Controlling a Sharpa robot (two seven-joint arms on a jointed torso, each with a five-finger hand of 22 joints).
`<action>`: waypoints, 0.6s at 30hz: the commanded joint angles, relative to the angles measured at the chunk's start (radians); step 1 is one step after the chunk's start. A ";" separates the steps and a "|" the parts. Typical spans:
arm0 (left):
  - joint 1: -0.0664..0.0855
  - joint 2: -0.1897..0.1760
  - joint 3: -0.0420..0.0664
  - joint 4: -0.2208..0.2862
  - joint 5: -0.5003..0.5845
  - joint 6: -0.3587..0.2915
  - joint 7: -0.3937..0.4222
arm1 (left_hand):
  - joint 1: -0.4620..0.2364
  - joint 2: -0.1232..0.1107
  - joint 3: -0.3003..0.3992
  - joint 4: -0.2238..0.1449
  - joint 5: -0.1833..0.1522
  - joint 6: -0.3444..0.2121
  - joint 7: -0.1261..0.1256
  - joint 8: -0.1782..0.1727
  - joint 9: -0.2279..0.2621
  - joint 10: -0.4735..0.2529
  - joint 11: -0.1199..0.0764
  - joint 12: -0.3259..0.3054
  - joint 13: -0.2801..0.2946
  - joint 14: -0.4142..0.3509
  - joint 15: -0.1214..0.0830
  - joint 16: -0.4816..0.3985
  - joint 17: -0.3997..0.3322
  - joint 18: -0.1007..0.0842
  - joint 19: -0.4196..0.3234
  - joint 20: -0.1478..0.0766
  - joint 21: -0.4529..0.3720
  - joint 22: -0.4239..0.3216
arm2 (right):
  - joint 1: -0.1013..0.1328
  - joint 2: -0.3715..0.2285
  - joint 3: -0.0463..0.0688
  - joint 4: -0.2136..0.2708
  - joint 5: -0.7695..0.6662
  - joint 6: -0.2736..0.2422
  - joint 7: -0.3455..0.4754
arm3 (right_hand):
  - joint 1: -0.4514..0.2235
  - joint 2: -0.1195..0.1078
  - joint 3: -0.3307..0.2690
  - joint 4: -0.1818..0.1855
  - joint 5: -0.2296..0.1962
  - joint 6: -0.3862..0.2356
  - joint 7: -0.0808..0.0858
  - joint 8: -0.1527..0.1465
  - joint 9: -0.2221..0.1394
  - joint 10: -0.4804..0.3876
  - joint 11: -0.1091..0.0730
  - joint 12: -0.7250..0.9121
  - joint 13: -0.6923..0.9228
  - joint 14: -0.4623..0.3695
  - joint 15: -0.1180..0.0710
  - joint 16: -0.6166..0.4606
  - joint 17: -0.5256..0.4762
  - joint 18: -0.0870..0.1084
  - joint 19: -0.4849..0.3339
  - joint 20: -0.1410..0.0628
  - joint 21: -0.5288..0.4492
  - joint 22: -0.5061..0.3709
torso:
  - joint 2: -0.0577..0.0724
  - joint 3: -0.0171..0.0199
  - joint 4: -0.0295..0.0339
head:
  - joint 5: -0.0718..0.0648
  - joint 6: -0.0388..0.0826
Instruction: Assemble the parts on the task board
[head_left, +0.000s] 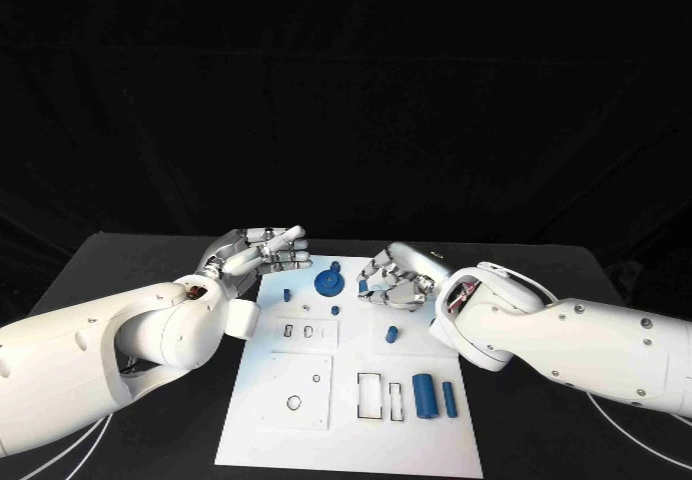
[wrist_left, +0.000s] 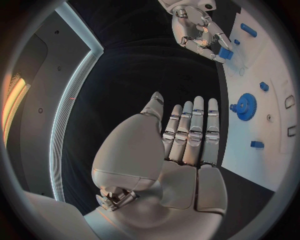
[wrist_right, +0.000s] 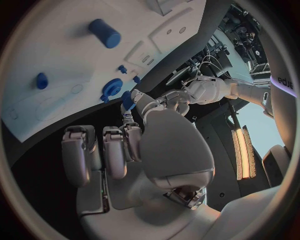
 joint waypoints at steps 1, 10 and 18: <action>0.001 0.010 0.000 -0.002 0.005 0.015 0.002 | 0.004 0.004 -0.002 -0.007 0.003 0.000 0.006 -0.004 -0.001 0.001 0.008 -0.005 0.000 0.000 0.009 -0.003 0.002 0.005 -0.002 0.007 -0.006 -0.001 | -0.006 0.033 -0.004 -0.001 -0.104 0.041 -0.091 | -0.011 0.001 0.003 0.008 0.000 0.016 -0.017 0.021 0.018 0.006 0.000 0.004 0.097 0.102 -0.006 0.005 0.255 -0.002 0.054 -0.007 0.001 0.203 | -0.005 -0.0048 0.0096 | 0.009 -0.008; 0.001 0.020 0.000 -0.008 0.006 0.013 0.001 | 0.004 0.004 -0.002 -0.007 0.003 0.000 0.006 -0.004 -0.001 0.001 0.008 -0.005 0.000 0.000 0.009 -0.003 0.002 0.005 -0.002 0.007 -0.006 -0.001 | -0.045 0.129 -0.012 -0.038 -0.186 0.066 -0.151 | -0.022 -0.003 0.001 0.013 -0.003 0.016 -0.017 0.021 0.019 0.006 0.000 0.004 0.097 0.102 -0.006 0.005 0.255 -0.003 0.054 -0.007 0.001 0.204 | -0.007 -0.0060 0.0113 | 0.026 -0.018; 0.001 0.022 0.000 -0.006 0.006 0.012 0.004 | 0.004 0.004 -0.002 -0.007 0.003 0.001 0.006 -0.004 -0.001 0.001 0.007 -0.005 0.000 0.000 0.009 -0.004 0.002 0.005 -0.002 0.007 -0.006 -0.001 | -0.083 0.189 -0.016 -0.076 -0.224 0.066 -0.180 | -0.032 -0.007 -0.002 0.016 -0.001 0.017 -0.018 0.022 0.020 0.005 -0.001 0.002 0.095 0.102 -0.007 0.004 0.252 -0.002 0.054 -0.008 0.000 0.203 | -0.005 -0.0053 0.0109 | 0.026 -0.020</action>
